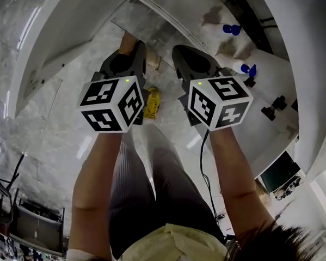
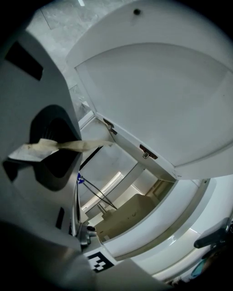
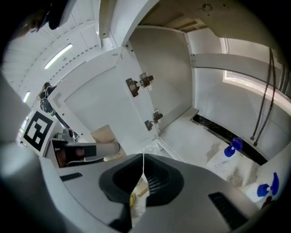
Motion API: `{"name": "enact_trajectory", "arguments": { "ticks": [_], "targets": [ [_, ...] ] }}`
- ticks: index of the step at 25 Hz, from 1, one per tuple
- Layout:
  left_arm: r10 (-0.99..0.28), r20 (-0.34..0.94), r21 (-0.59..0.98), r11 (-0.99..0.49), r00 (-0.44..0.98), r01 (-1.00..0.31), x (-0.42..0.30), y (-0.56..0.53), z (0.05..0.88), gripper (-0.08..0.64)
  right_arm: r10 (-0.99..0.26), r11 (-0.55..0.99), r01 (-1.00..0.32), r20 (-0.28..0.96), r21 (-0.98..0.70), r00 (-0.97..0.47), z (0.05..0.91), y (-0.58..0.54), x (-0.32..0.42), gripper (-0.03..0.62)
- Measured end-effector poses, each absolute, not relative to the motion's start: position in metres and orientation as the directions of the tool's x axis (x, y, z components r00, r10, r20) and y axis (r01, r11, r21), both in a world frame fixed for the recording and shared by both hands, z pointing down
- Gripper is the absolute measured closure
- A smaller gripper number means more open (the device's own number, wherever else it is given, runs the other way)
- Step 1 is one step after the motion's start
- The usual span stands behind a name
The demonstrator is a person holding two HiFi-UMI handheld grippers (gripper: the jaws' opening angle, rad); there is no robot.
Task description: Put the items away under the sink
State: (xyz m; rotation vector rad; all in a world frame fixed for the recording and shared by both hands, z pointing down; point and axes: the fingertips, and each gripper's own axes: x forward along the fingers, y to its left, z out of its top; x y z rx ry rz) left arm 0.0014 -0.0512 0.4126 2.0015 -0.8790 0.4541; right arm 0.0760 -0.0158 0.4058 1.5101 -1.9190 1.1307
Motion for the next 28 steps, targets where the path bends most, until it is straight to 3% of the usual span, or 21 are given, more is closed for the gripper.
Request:
{"name": "enact_trajectory", "arguments": {
  "ticks": [20, 28],
  "targets": [
    [-0.423, 0.62, 0.56, -0.352, 0.661, -0.75, 0.02, -0.086, 0.467, 0.506, -0.554, 0.102, -0.946, 0.773, -0.307, -0.311, 0.458, -0.034, 0.09, 0.565],
    [-0.463, 0.586, 0.656, -0.211, 0.665, -0.725, 0.037, -0.107, 0.478, 0.506, -0.549, 0.082, -0.95, 0.782, -0.3, -0.295, 0.47, -0.032, 0.101, 0.565]
  ]
}}
